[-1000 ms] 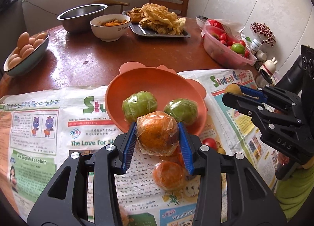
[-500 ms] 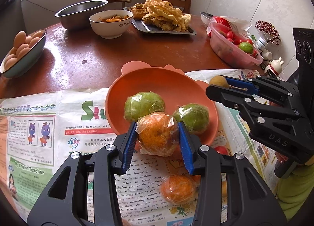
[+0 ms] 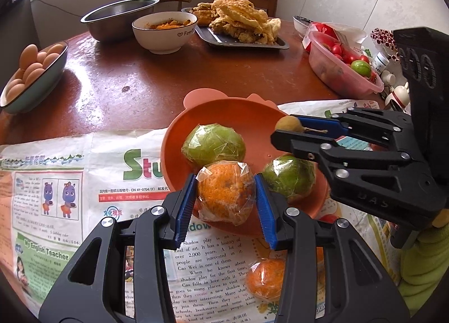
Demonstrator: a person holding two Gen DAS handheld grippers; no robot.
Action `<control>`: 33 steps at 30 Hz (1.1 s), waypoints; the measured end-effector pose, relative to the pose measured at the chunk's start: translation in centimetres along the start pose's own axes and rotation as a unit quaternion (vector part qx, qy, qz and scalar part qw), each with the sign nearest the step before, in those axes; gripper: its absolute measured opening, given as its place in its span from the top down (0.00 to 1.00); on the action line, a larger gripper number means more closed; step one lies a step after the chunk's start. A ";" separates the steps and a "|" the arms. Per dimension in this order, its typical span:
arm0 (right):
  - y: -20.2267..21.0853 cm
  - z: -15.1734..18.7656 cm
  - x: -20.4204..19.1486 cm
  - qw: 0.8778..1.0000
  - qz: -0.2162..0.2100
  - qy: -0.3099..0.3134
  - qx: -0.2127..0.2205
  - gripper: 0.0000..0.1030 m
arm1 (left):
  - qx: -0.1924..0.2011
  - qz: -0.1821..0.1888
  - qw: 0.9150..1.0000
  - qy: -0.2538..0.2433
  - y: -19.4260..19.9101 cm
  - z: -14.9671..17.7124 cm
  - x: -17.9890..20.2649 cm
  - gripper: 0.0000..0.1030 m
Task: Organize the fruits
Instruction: 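Carry the wrapped mandarin and the brown fruit over the orange plate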
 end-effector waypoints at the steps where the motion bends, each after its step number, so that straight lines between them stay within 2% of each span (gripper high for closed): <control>1: -0.3 -0.1 0.1 1.000 -0.001 -0.001 -0.004 0.76 | 0.000 0.000 1.000 -0.001 0.0 0.0 0.0 0.67; 15: -1.9 -0.7 0.7 1.000 -0.005 -0.001 -0.030 0.75 | -0.005 0.001 1.000 -0.005 -0.7 -0.2 0.3 0.67; 22: -1.9 -0.7 1.0 1.000 -0.006 -0.004 -0.029 0.74 | -0.007 0.003 1.000 -0.004 -0.9 -0.2 0.4 0.67; 33: -0.6 -0.7 1.0 1.000 -0.005 -0.009 -0.011 0.66 | -0.008 0.005 1.000 -0.003 -0.9 -0.2 0.5 0.67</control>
Point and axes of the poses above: each gripper's, at about its wrist camera, not at the fingertips, and y roughly against the way its jaws point, x to its right, z to its underside, the point moved 1 cm from there along -y, roughly the way its jaws point, and after that the axes turned 10 degrees about -z, right-handed, at the moved point
